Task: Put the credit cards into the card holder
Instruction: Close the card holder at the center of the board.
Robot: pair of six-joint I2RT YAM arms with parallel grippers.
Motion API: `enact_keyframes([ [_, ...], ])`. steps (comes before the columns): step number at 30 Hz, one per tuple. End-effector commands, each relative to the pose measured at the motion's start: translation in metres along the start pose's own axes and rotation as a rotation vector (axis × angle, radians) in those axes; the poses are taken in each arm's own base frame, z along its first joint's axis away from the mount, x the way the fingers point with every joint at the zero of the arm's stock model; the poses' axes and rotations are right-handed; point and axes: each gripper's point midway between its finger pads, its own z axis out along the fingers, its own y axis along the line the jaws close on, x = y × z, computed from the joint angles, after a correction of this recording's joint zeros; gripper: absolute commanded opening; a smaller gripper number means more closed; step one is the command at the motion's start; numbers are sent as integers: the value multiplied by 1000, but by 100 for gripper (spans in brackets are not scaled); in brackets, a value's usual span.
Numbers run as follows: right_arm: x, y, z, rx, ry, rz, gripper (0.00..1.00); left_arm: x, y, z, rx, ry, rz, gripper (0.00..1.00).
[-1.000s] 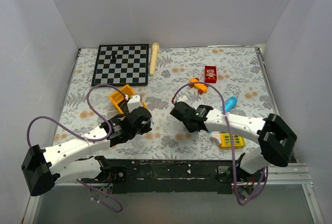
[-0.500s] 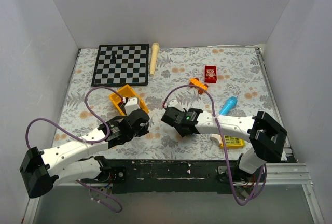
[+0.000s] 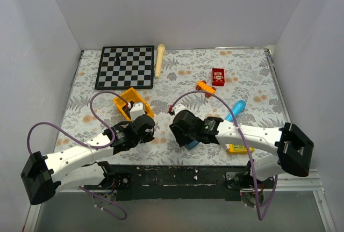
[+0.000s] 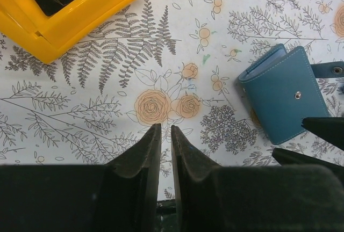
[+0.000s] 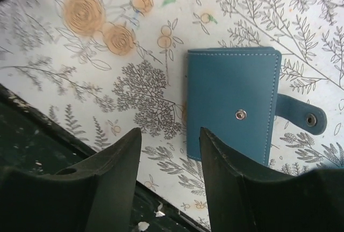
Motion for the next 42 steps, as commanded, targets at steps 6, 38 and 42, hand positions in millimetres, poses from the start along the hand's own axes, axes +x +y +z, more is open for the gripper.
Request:
enact_keyframes([
  [6,-29,-57,-39,29,-203,277,54,-22,-54,2,190,-40,89,14],
  [38,-18,-133,2,-70,-123,564,8,29,-153,79,354,161,218,11],
  [42,-19,-129,7,-97,-109,556,15,34,-149,82,343,177,221,11],
])
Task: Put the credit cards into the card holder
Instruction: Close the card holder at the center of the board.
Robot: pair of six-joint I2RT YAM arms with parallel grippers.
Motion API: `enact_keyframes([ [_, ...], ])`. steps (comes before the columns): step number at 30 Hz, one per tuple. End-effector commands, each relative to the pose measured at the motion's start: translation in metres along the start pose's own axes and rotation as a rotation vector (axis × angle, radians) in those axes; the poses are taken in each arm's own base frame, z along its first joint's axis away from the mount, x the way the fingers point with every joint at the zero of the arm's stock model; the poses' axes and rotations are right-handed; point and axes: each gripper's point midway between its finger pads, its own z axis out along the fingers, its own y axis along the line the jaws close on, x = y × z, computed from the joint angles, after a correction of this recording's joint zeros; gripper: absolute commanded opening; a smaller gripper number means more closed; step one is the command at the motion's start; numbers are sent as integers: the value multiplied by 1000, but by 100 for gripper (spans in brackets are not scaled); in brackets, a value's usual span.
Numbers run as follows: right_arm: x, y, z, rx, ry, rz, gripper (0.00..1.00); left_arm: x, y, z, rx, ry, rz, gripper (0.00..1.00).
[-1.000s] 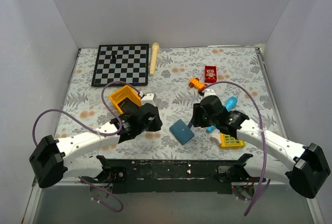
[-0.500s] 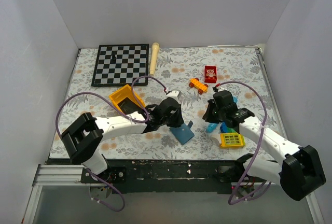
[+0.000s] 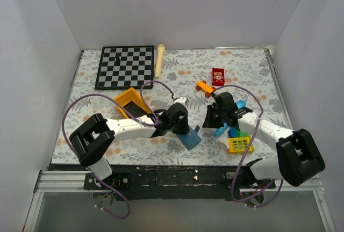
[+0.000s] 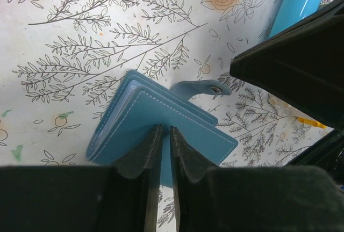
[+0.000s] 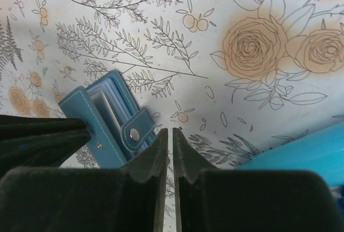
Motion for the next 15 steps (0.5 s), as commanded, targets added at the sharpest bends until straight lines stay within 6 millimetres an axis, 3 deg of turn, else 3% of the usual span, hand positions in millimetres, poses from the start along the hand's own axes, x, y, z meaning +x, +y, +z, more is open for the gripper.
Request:
enact_keyframes([
  [1,-24,23,0,-93,-51,-45,16,2,2,-3,-6,2,0,11],
  [15,-26,34,9,-155,-31,-66,17,17,15,2,-35,29,-12,10],
])
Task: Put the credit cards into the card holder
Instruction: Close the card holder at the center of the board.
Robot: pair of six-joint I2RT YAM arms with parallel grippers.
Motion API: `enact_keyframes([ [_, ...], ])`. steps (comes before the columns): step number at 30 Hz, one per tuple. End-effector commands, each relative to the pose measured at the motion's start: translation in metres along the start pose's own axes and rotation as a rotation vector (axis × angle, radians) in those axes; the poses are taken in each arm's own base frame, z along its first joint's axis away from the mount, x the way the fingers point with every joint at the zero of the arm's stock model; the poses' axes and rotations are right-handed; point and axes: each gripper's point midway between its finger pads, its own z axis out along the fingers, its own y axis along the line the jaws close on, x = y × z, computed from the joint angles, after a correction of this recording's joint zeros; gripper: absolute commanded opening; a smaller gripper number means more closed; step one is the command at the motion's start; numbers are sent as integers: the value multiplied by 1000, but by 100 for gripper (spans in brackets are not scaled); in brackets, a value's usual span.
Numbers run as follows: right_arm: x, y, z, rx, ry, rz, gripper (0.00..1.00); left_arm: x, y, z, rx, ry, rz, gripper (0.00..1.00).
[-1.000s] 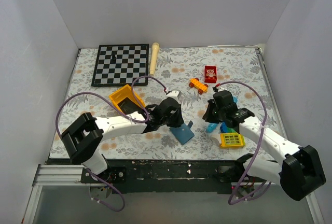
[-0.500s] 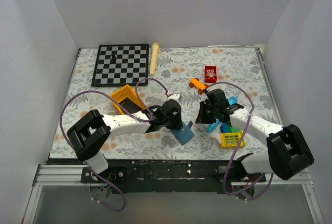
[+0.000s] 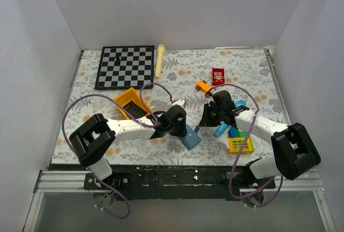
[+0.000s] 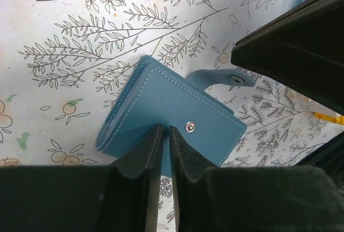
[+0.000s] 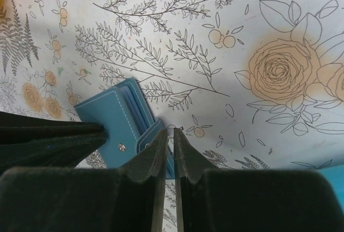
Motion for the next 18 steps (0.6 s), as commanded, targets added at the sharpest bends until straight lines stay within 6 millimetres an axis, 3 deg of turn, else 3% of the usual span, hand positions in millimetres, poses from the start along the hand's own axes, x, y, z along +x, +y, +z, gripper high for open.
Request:
enact_keyframes([
  [1,-20,20,-4,-83,-47,-38,17,4,3,1,-6,1,-4,10],
  [18,-4,40,0,-216,18,-72,22,7,5,2,-9,4,-7,9],
])
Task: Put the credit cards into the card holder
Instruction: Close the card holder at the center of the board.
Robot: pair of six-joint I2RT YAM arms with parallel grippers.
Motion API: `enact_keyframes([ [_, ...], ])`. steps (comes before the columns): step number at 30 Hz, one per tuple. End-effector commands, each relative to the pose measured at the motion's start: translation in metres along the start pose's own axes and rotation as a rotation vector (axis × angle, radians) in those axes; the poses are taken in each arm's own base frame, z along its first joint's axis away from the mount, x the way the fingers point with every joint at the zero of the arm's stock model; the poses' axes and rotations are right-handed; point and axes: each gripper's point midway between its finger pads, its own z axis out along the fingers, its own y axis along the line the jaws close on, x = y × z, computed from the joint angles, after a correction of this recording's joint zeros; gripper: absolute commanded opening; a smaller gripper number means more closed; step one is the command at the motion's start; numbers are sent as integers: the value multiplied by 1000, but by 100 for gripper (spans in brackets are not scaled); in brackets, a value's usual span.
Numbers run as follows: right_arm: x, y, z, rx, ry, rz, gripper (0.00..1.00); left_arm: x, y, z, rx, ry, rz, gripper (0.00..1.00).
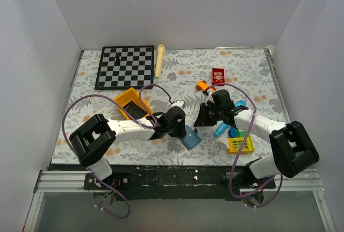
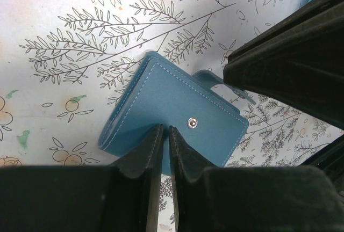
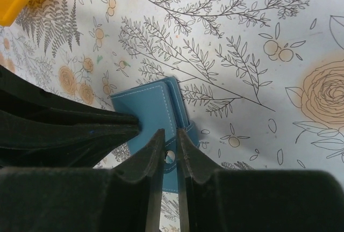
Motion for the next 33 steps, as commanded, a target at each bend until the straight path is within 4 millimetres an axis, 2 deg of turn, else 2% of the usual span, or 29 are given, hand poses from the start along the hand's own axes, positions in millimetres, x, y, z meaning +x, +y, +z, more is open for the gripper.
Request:
enact_keyframes([
  [1,-2,14,0,-61,6,-46,23,0,0,0,-3,0,6,9],
  [9,9,13,3,-57,12,-23,26,-2,-1,-1,-2,-4,8,9],
  [13,3,15,-2,-56,-51,-1,27,-1,0,-1,-7,0,10,9],
  [15,-11,16,-8,-44,-124,-6,28,-2,-1,-1,-6,-4,10,9],
  [17,-23,10,-15,13,-186,0,29,-2,-1,-1,-5,-3,10,9],
  [23,-26,-21,-31,228,-203,37,31,-1,-1,0,-6,-1,4,9],
  [29,-14,-18,-20,182,-137,33,31,-2,-2,0,-4,-4,3,9],
  [33,-11,-6,-12,102,-101,15,31,-1,-2,1,-5,0,5,9],
])
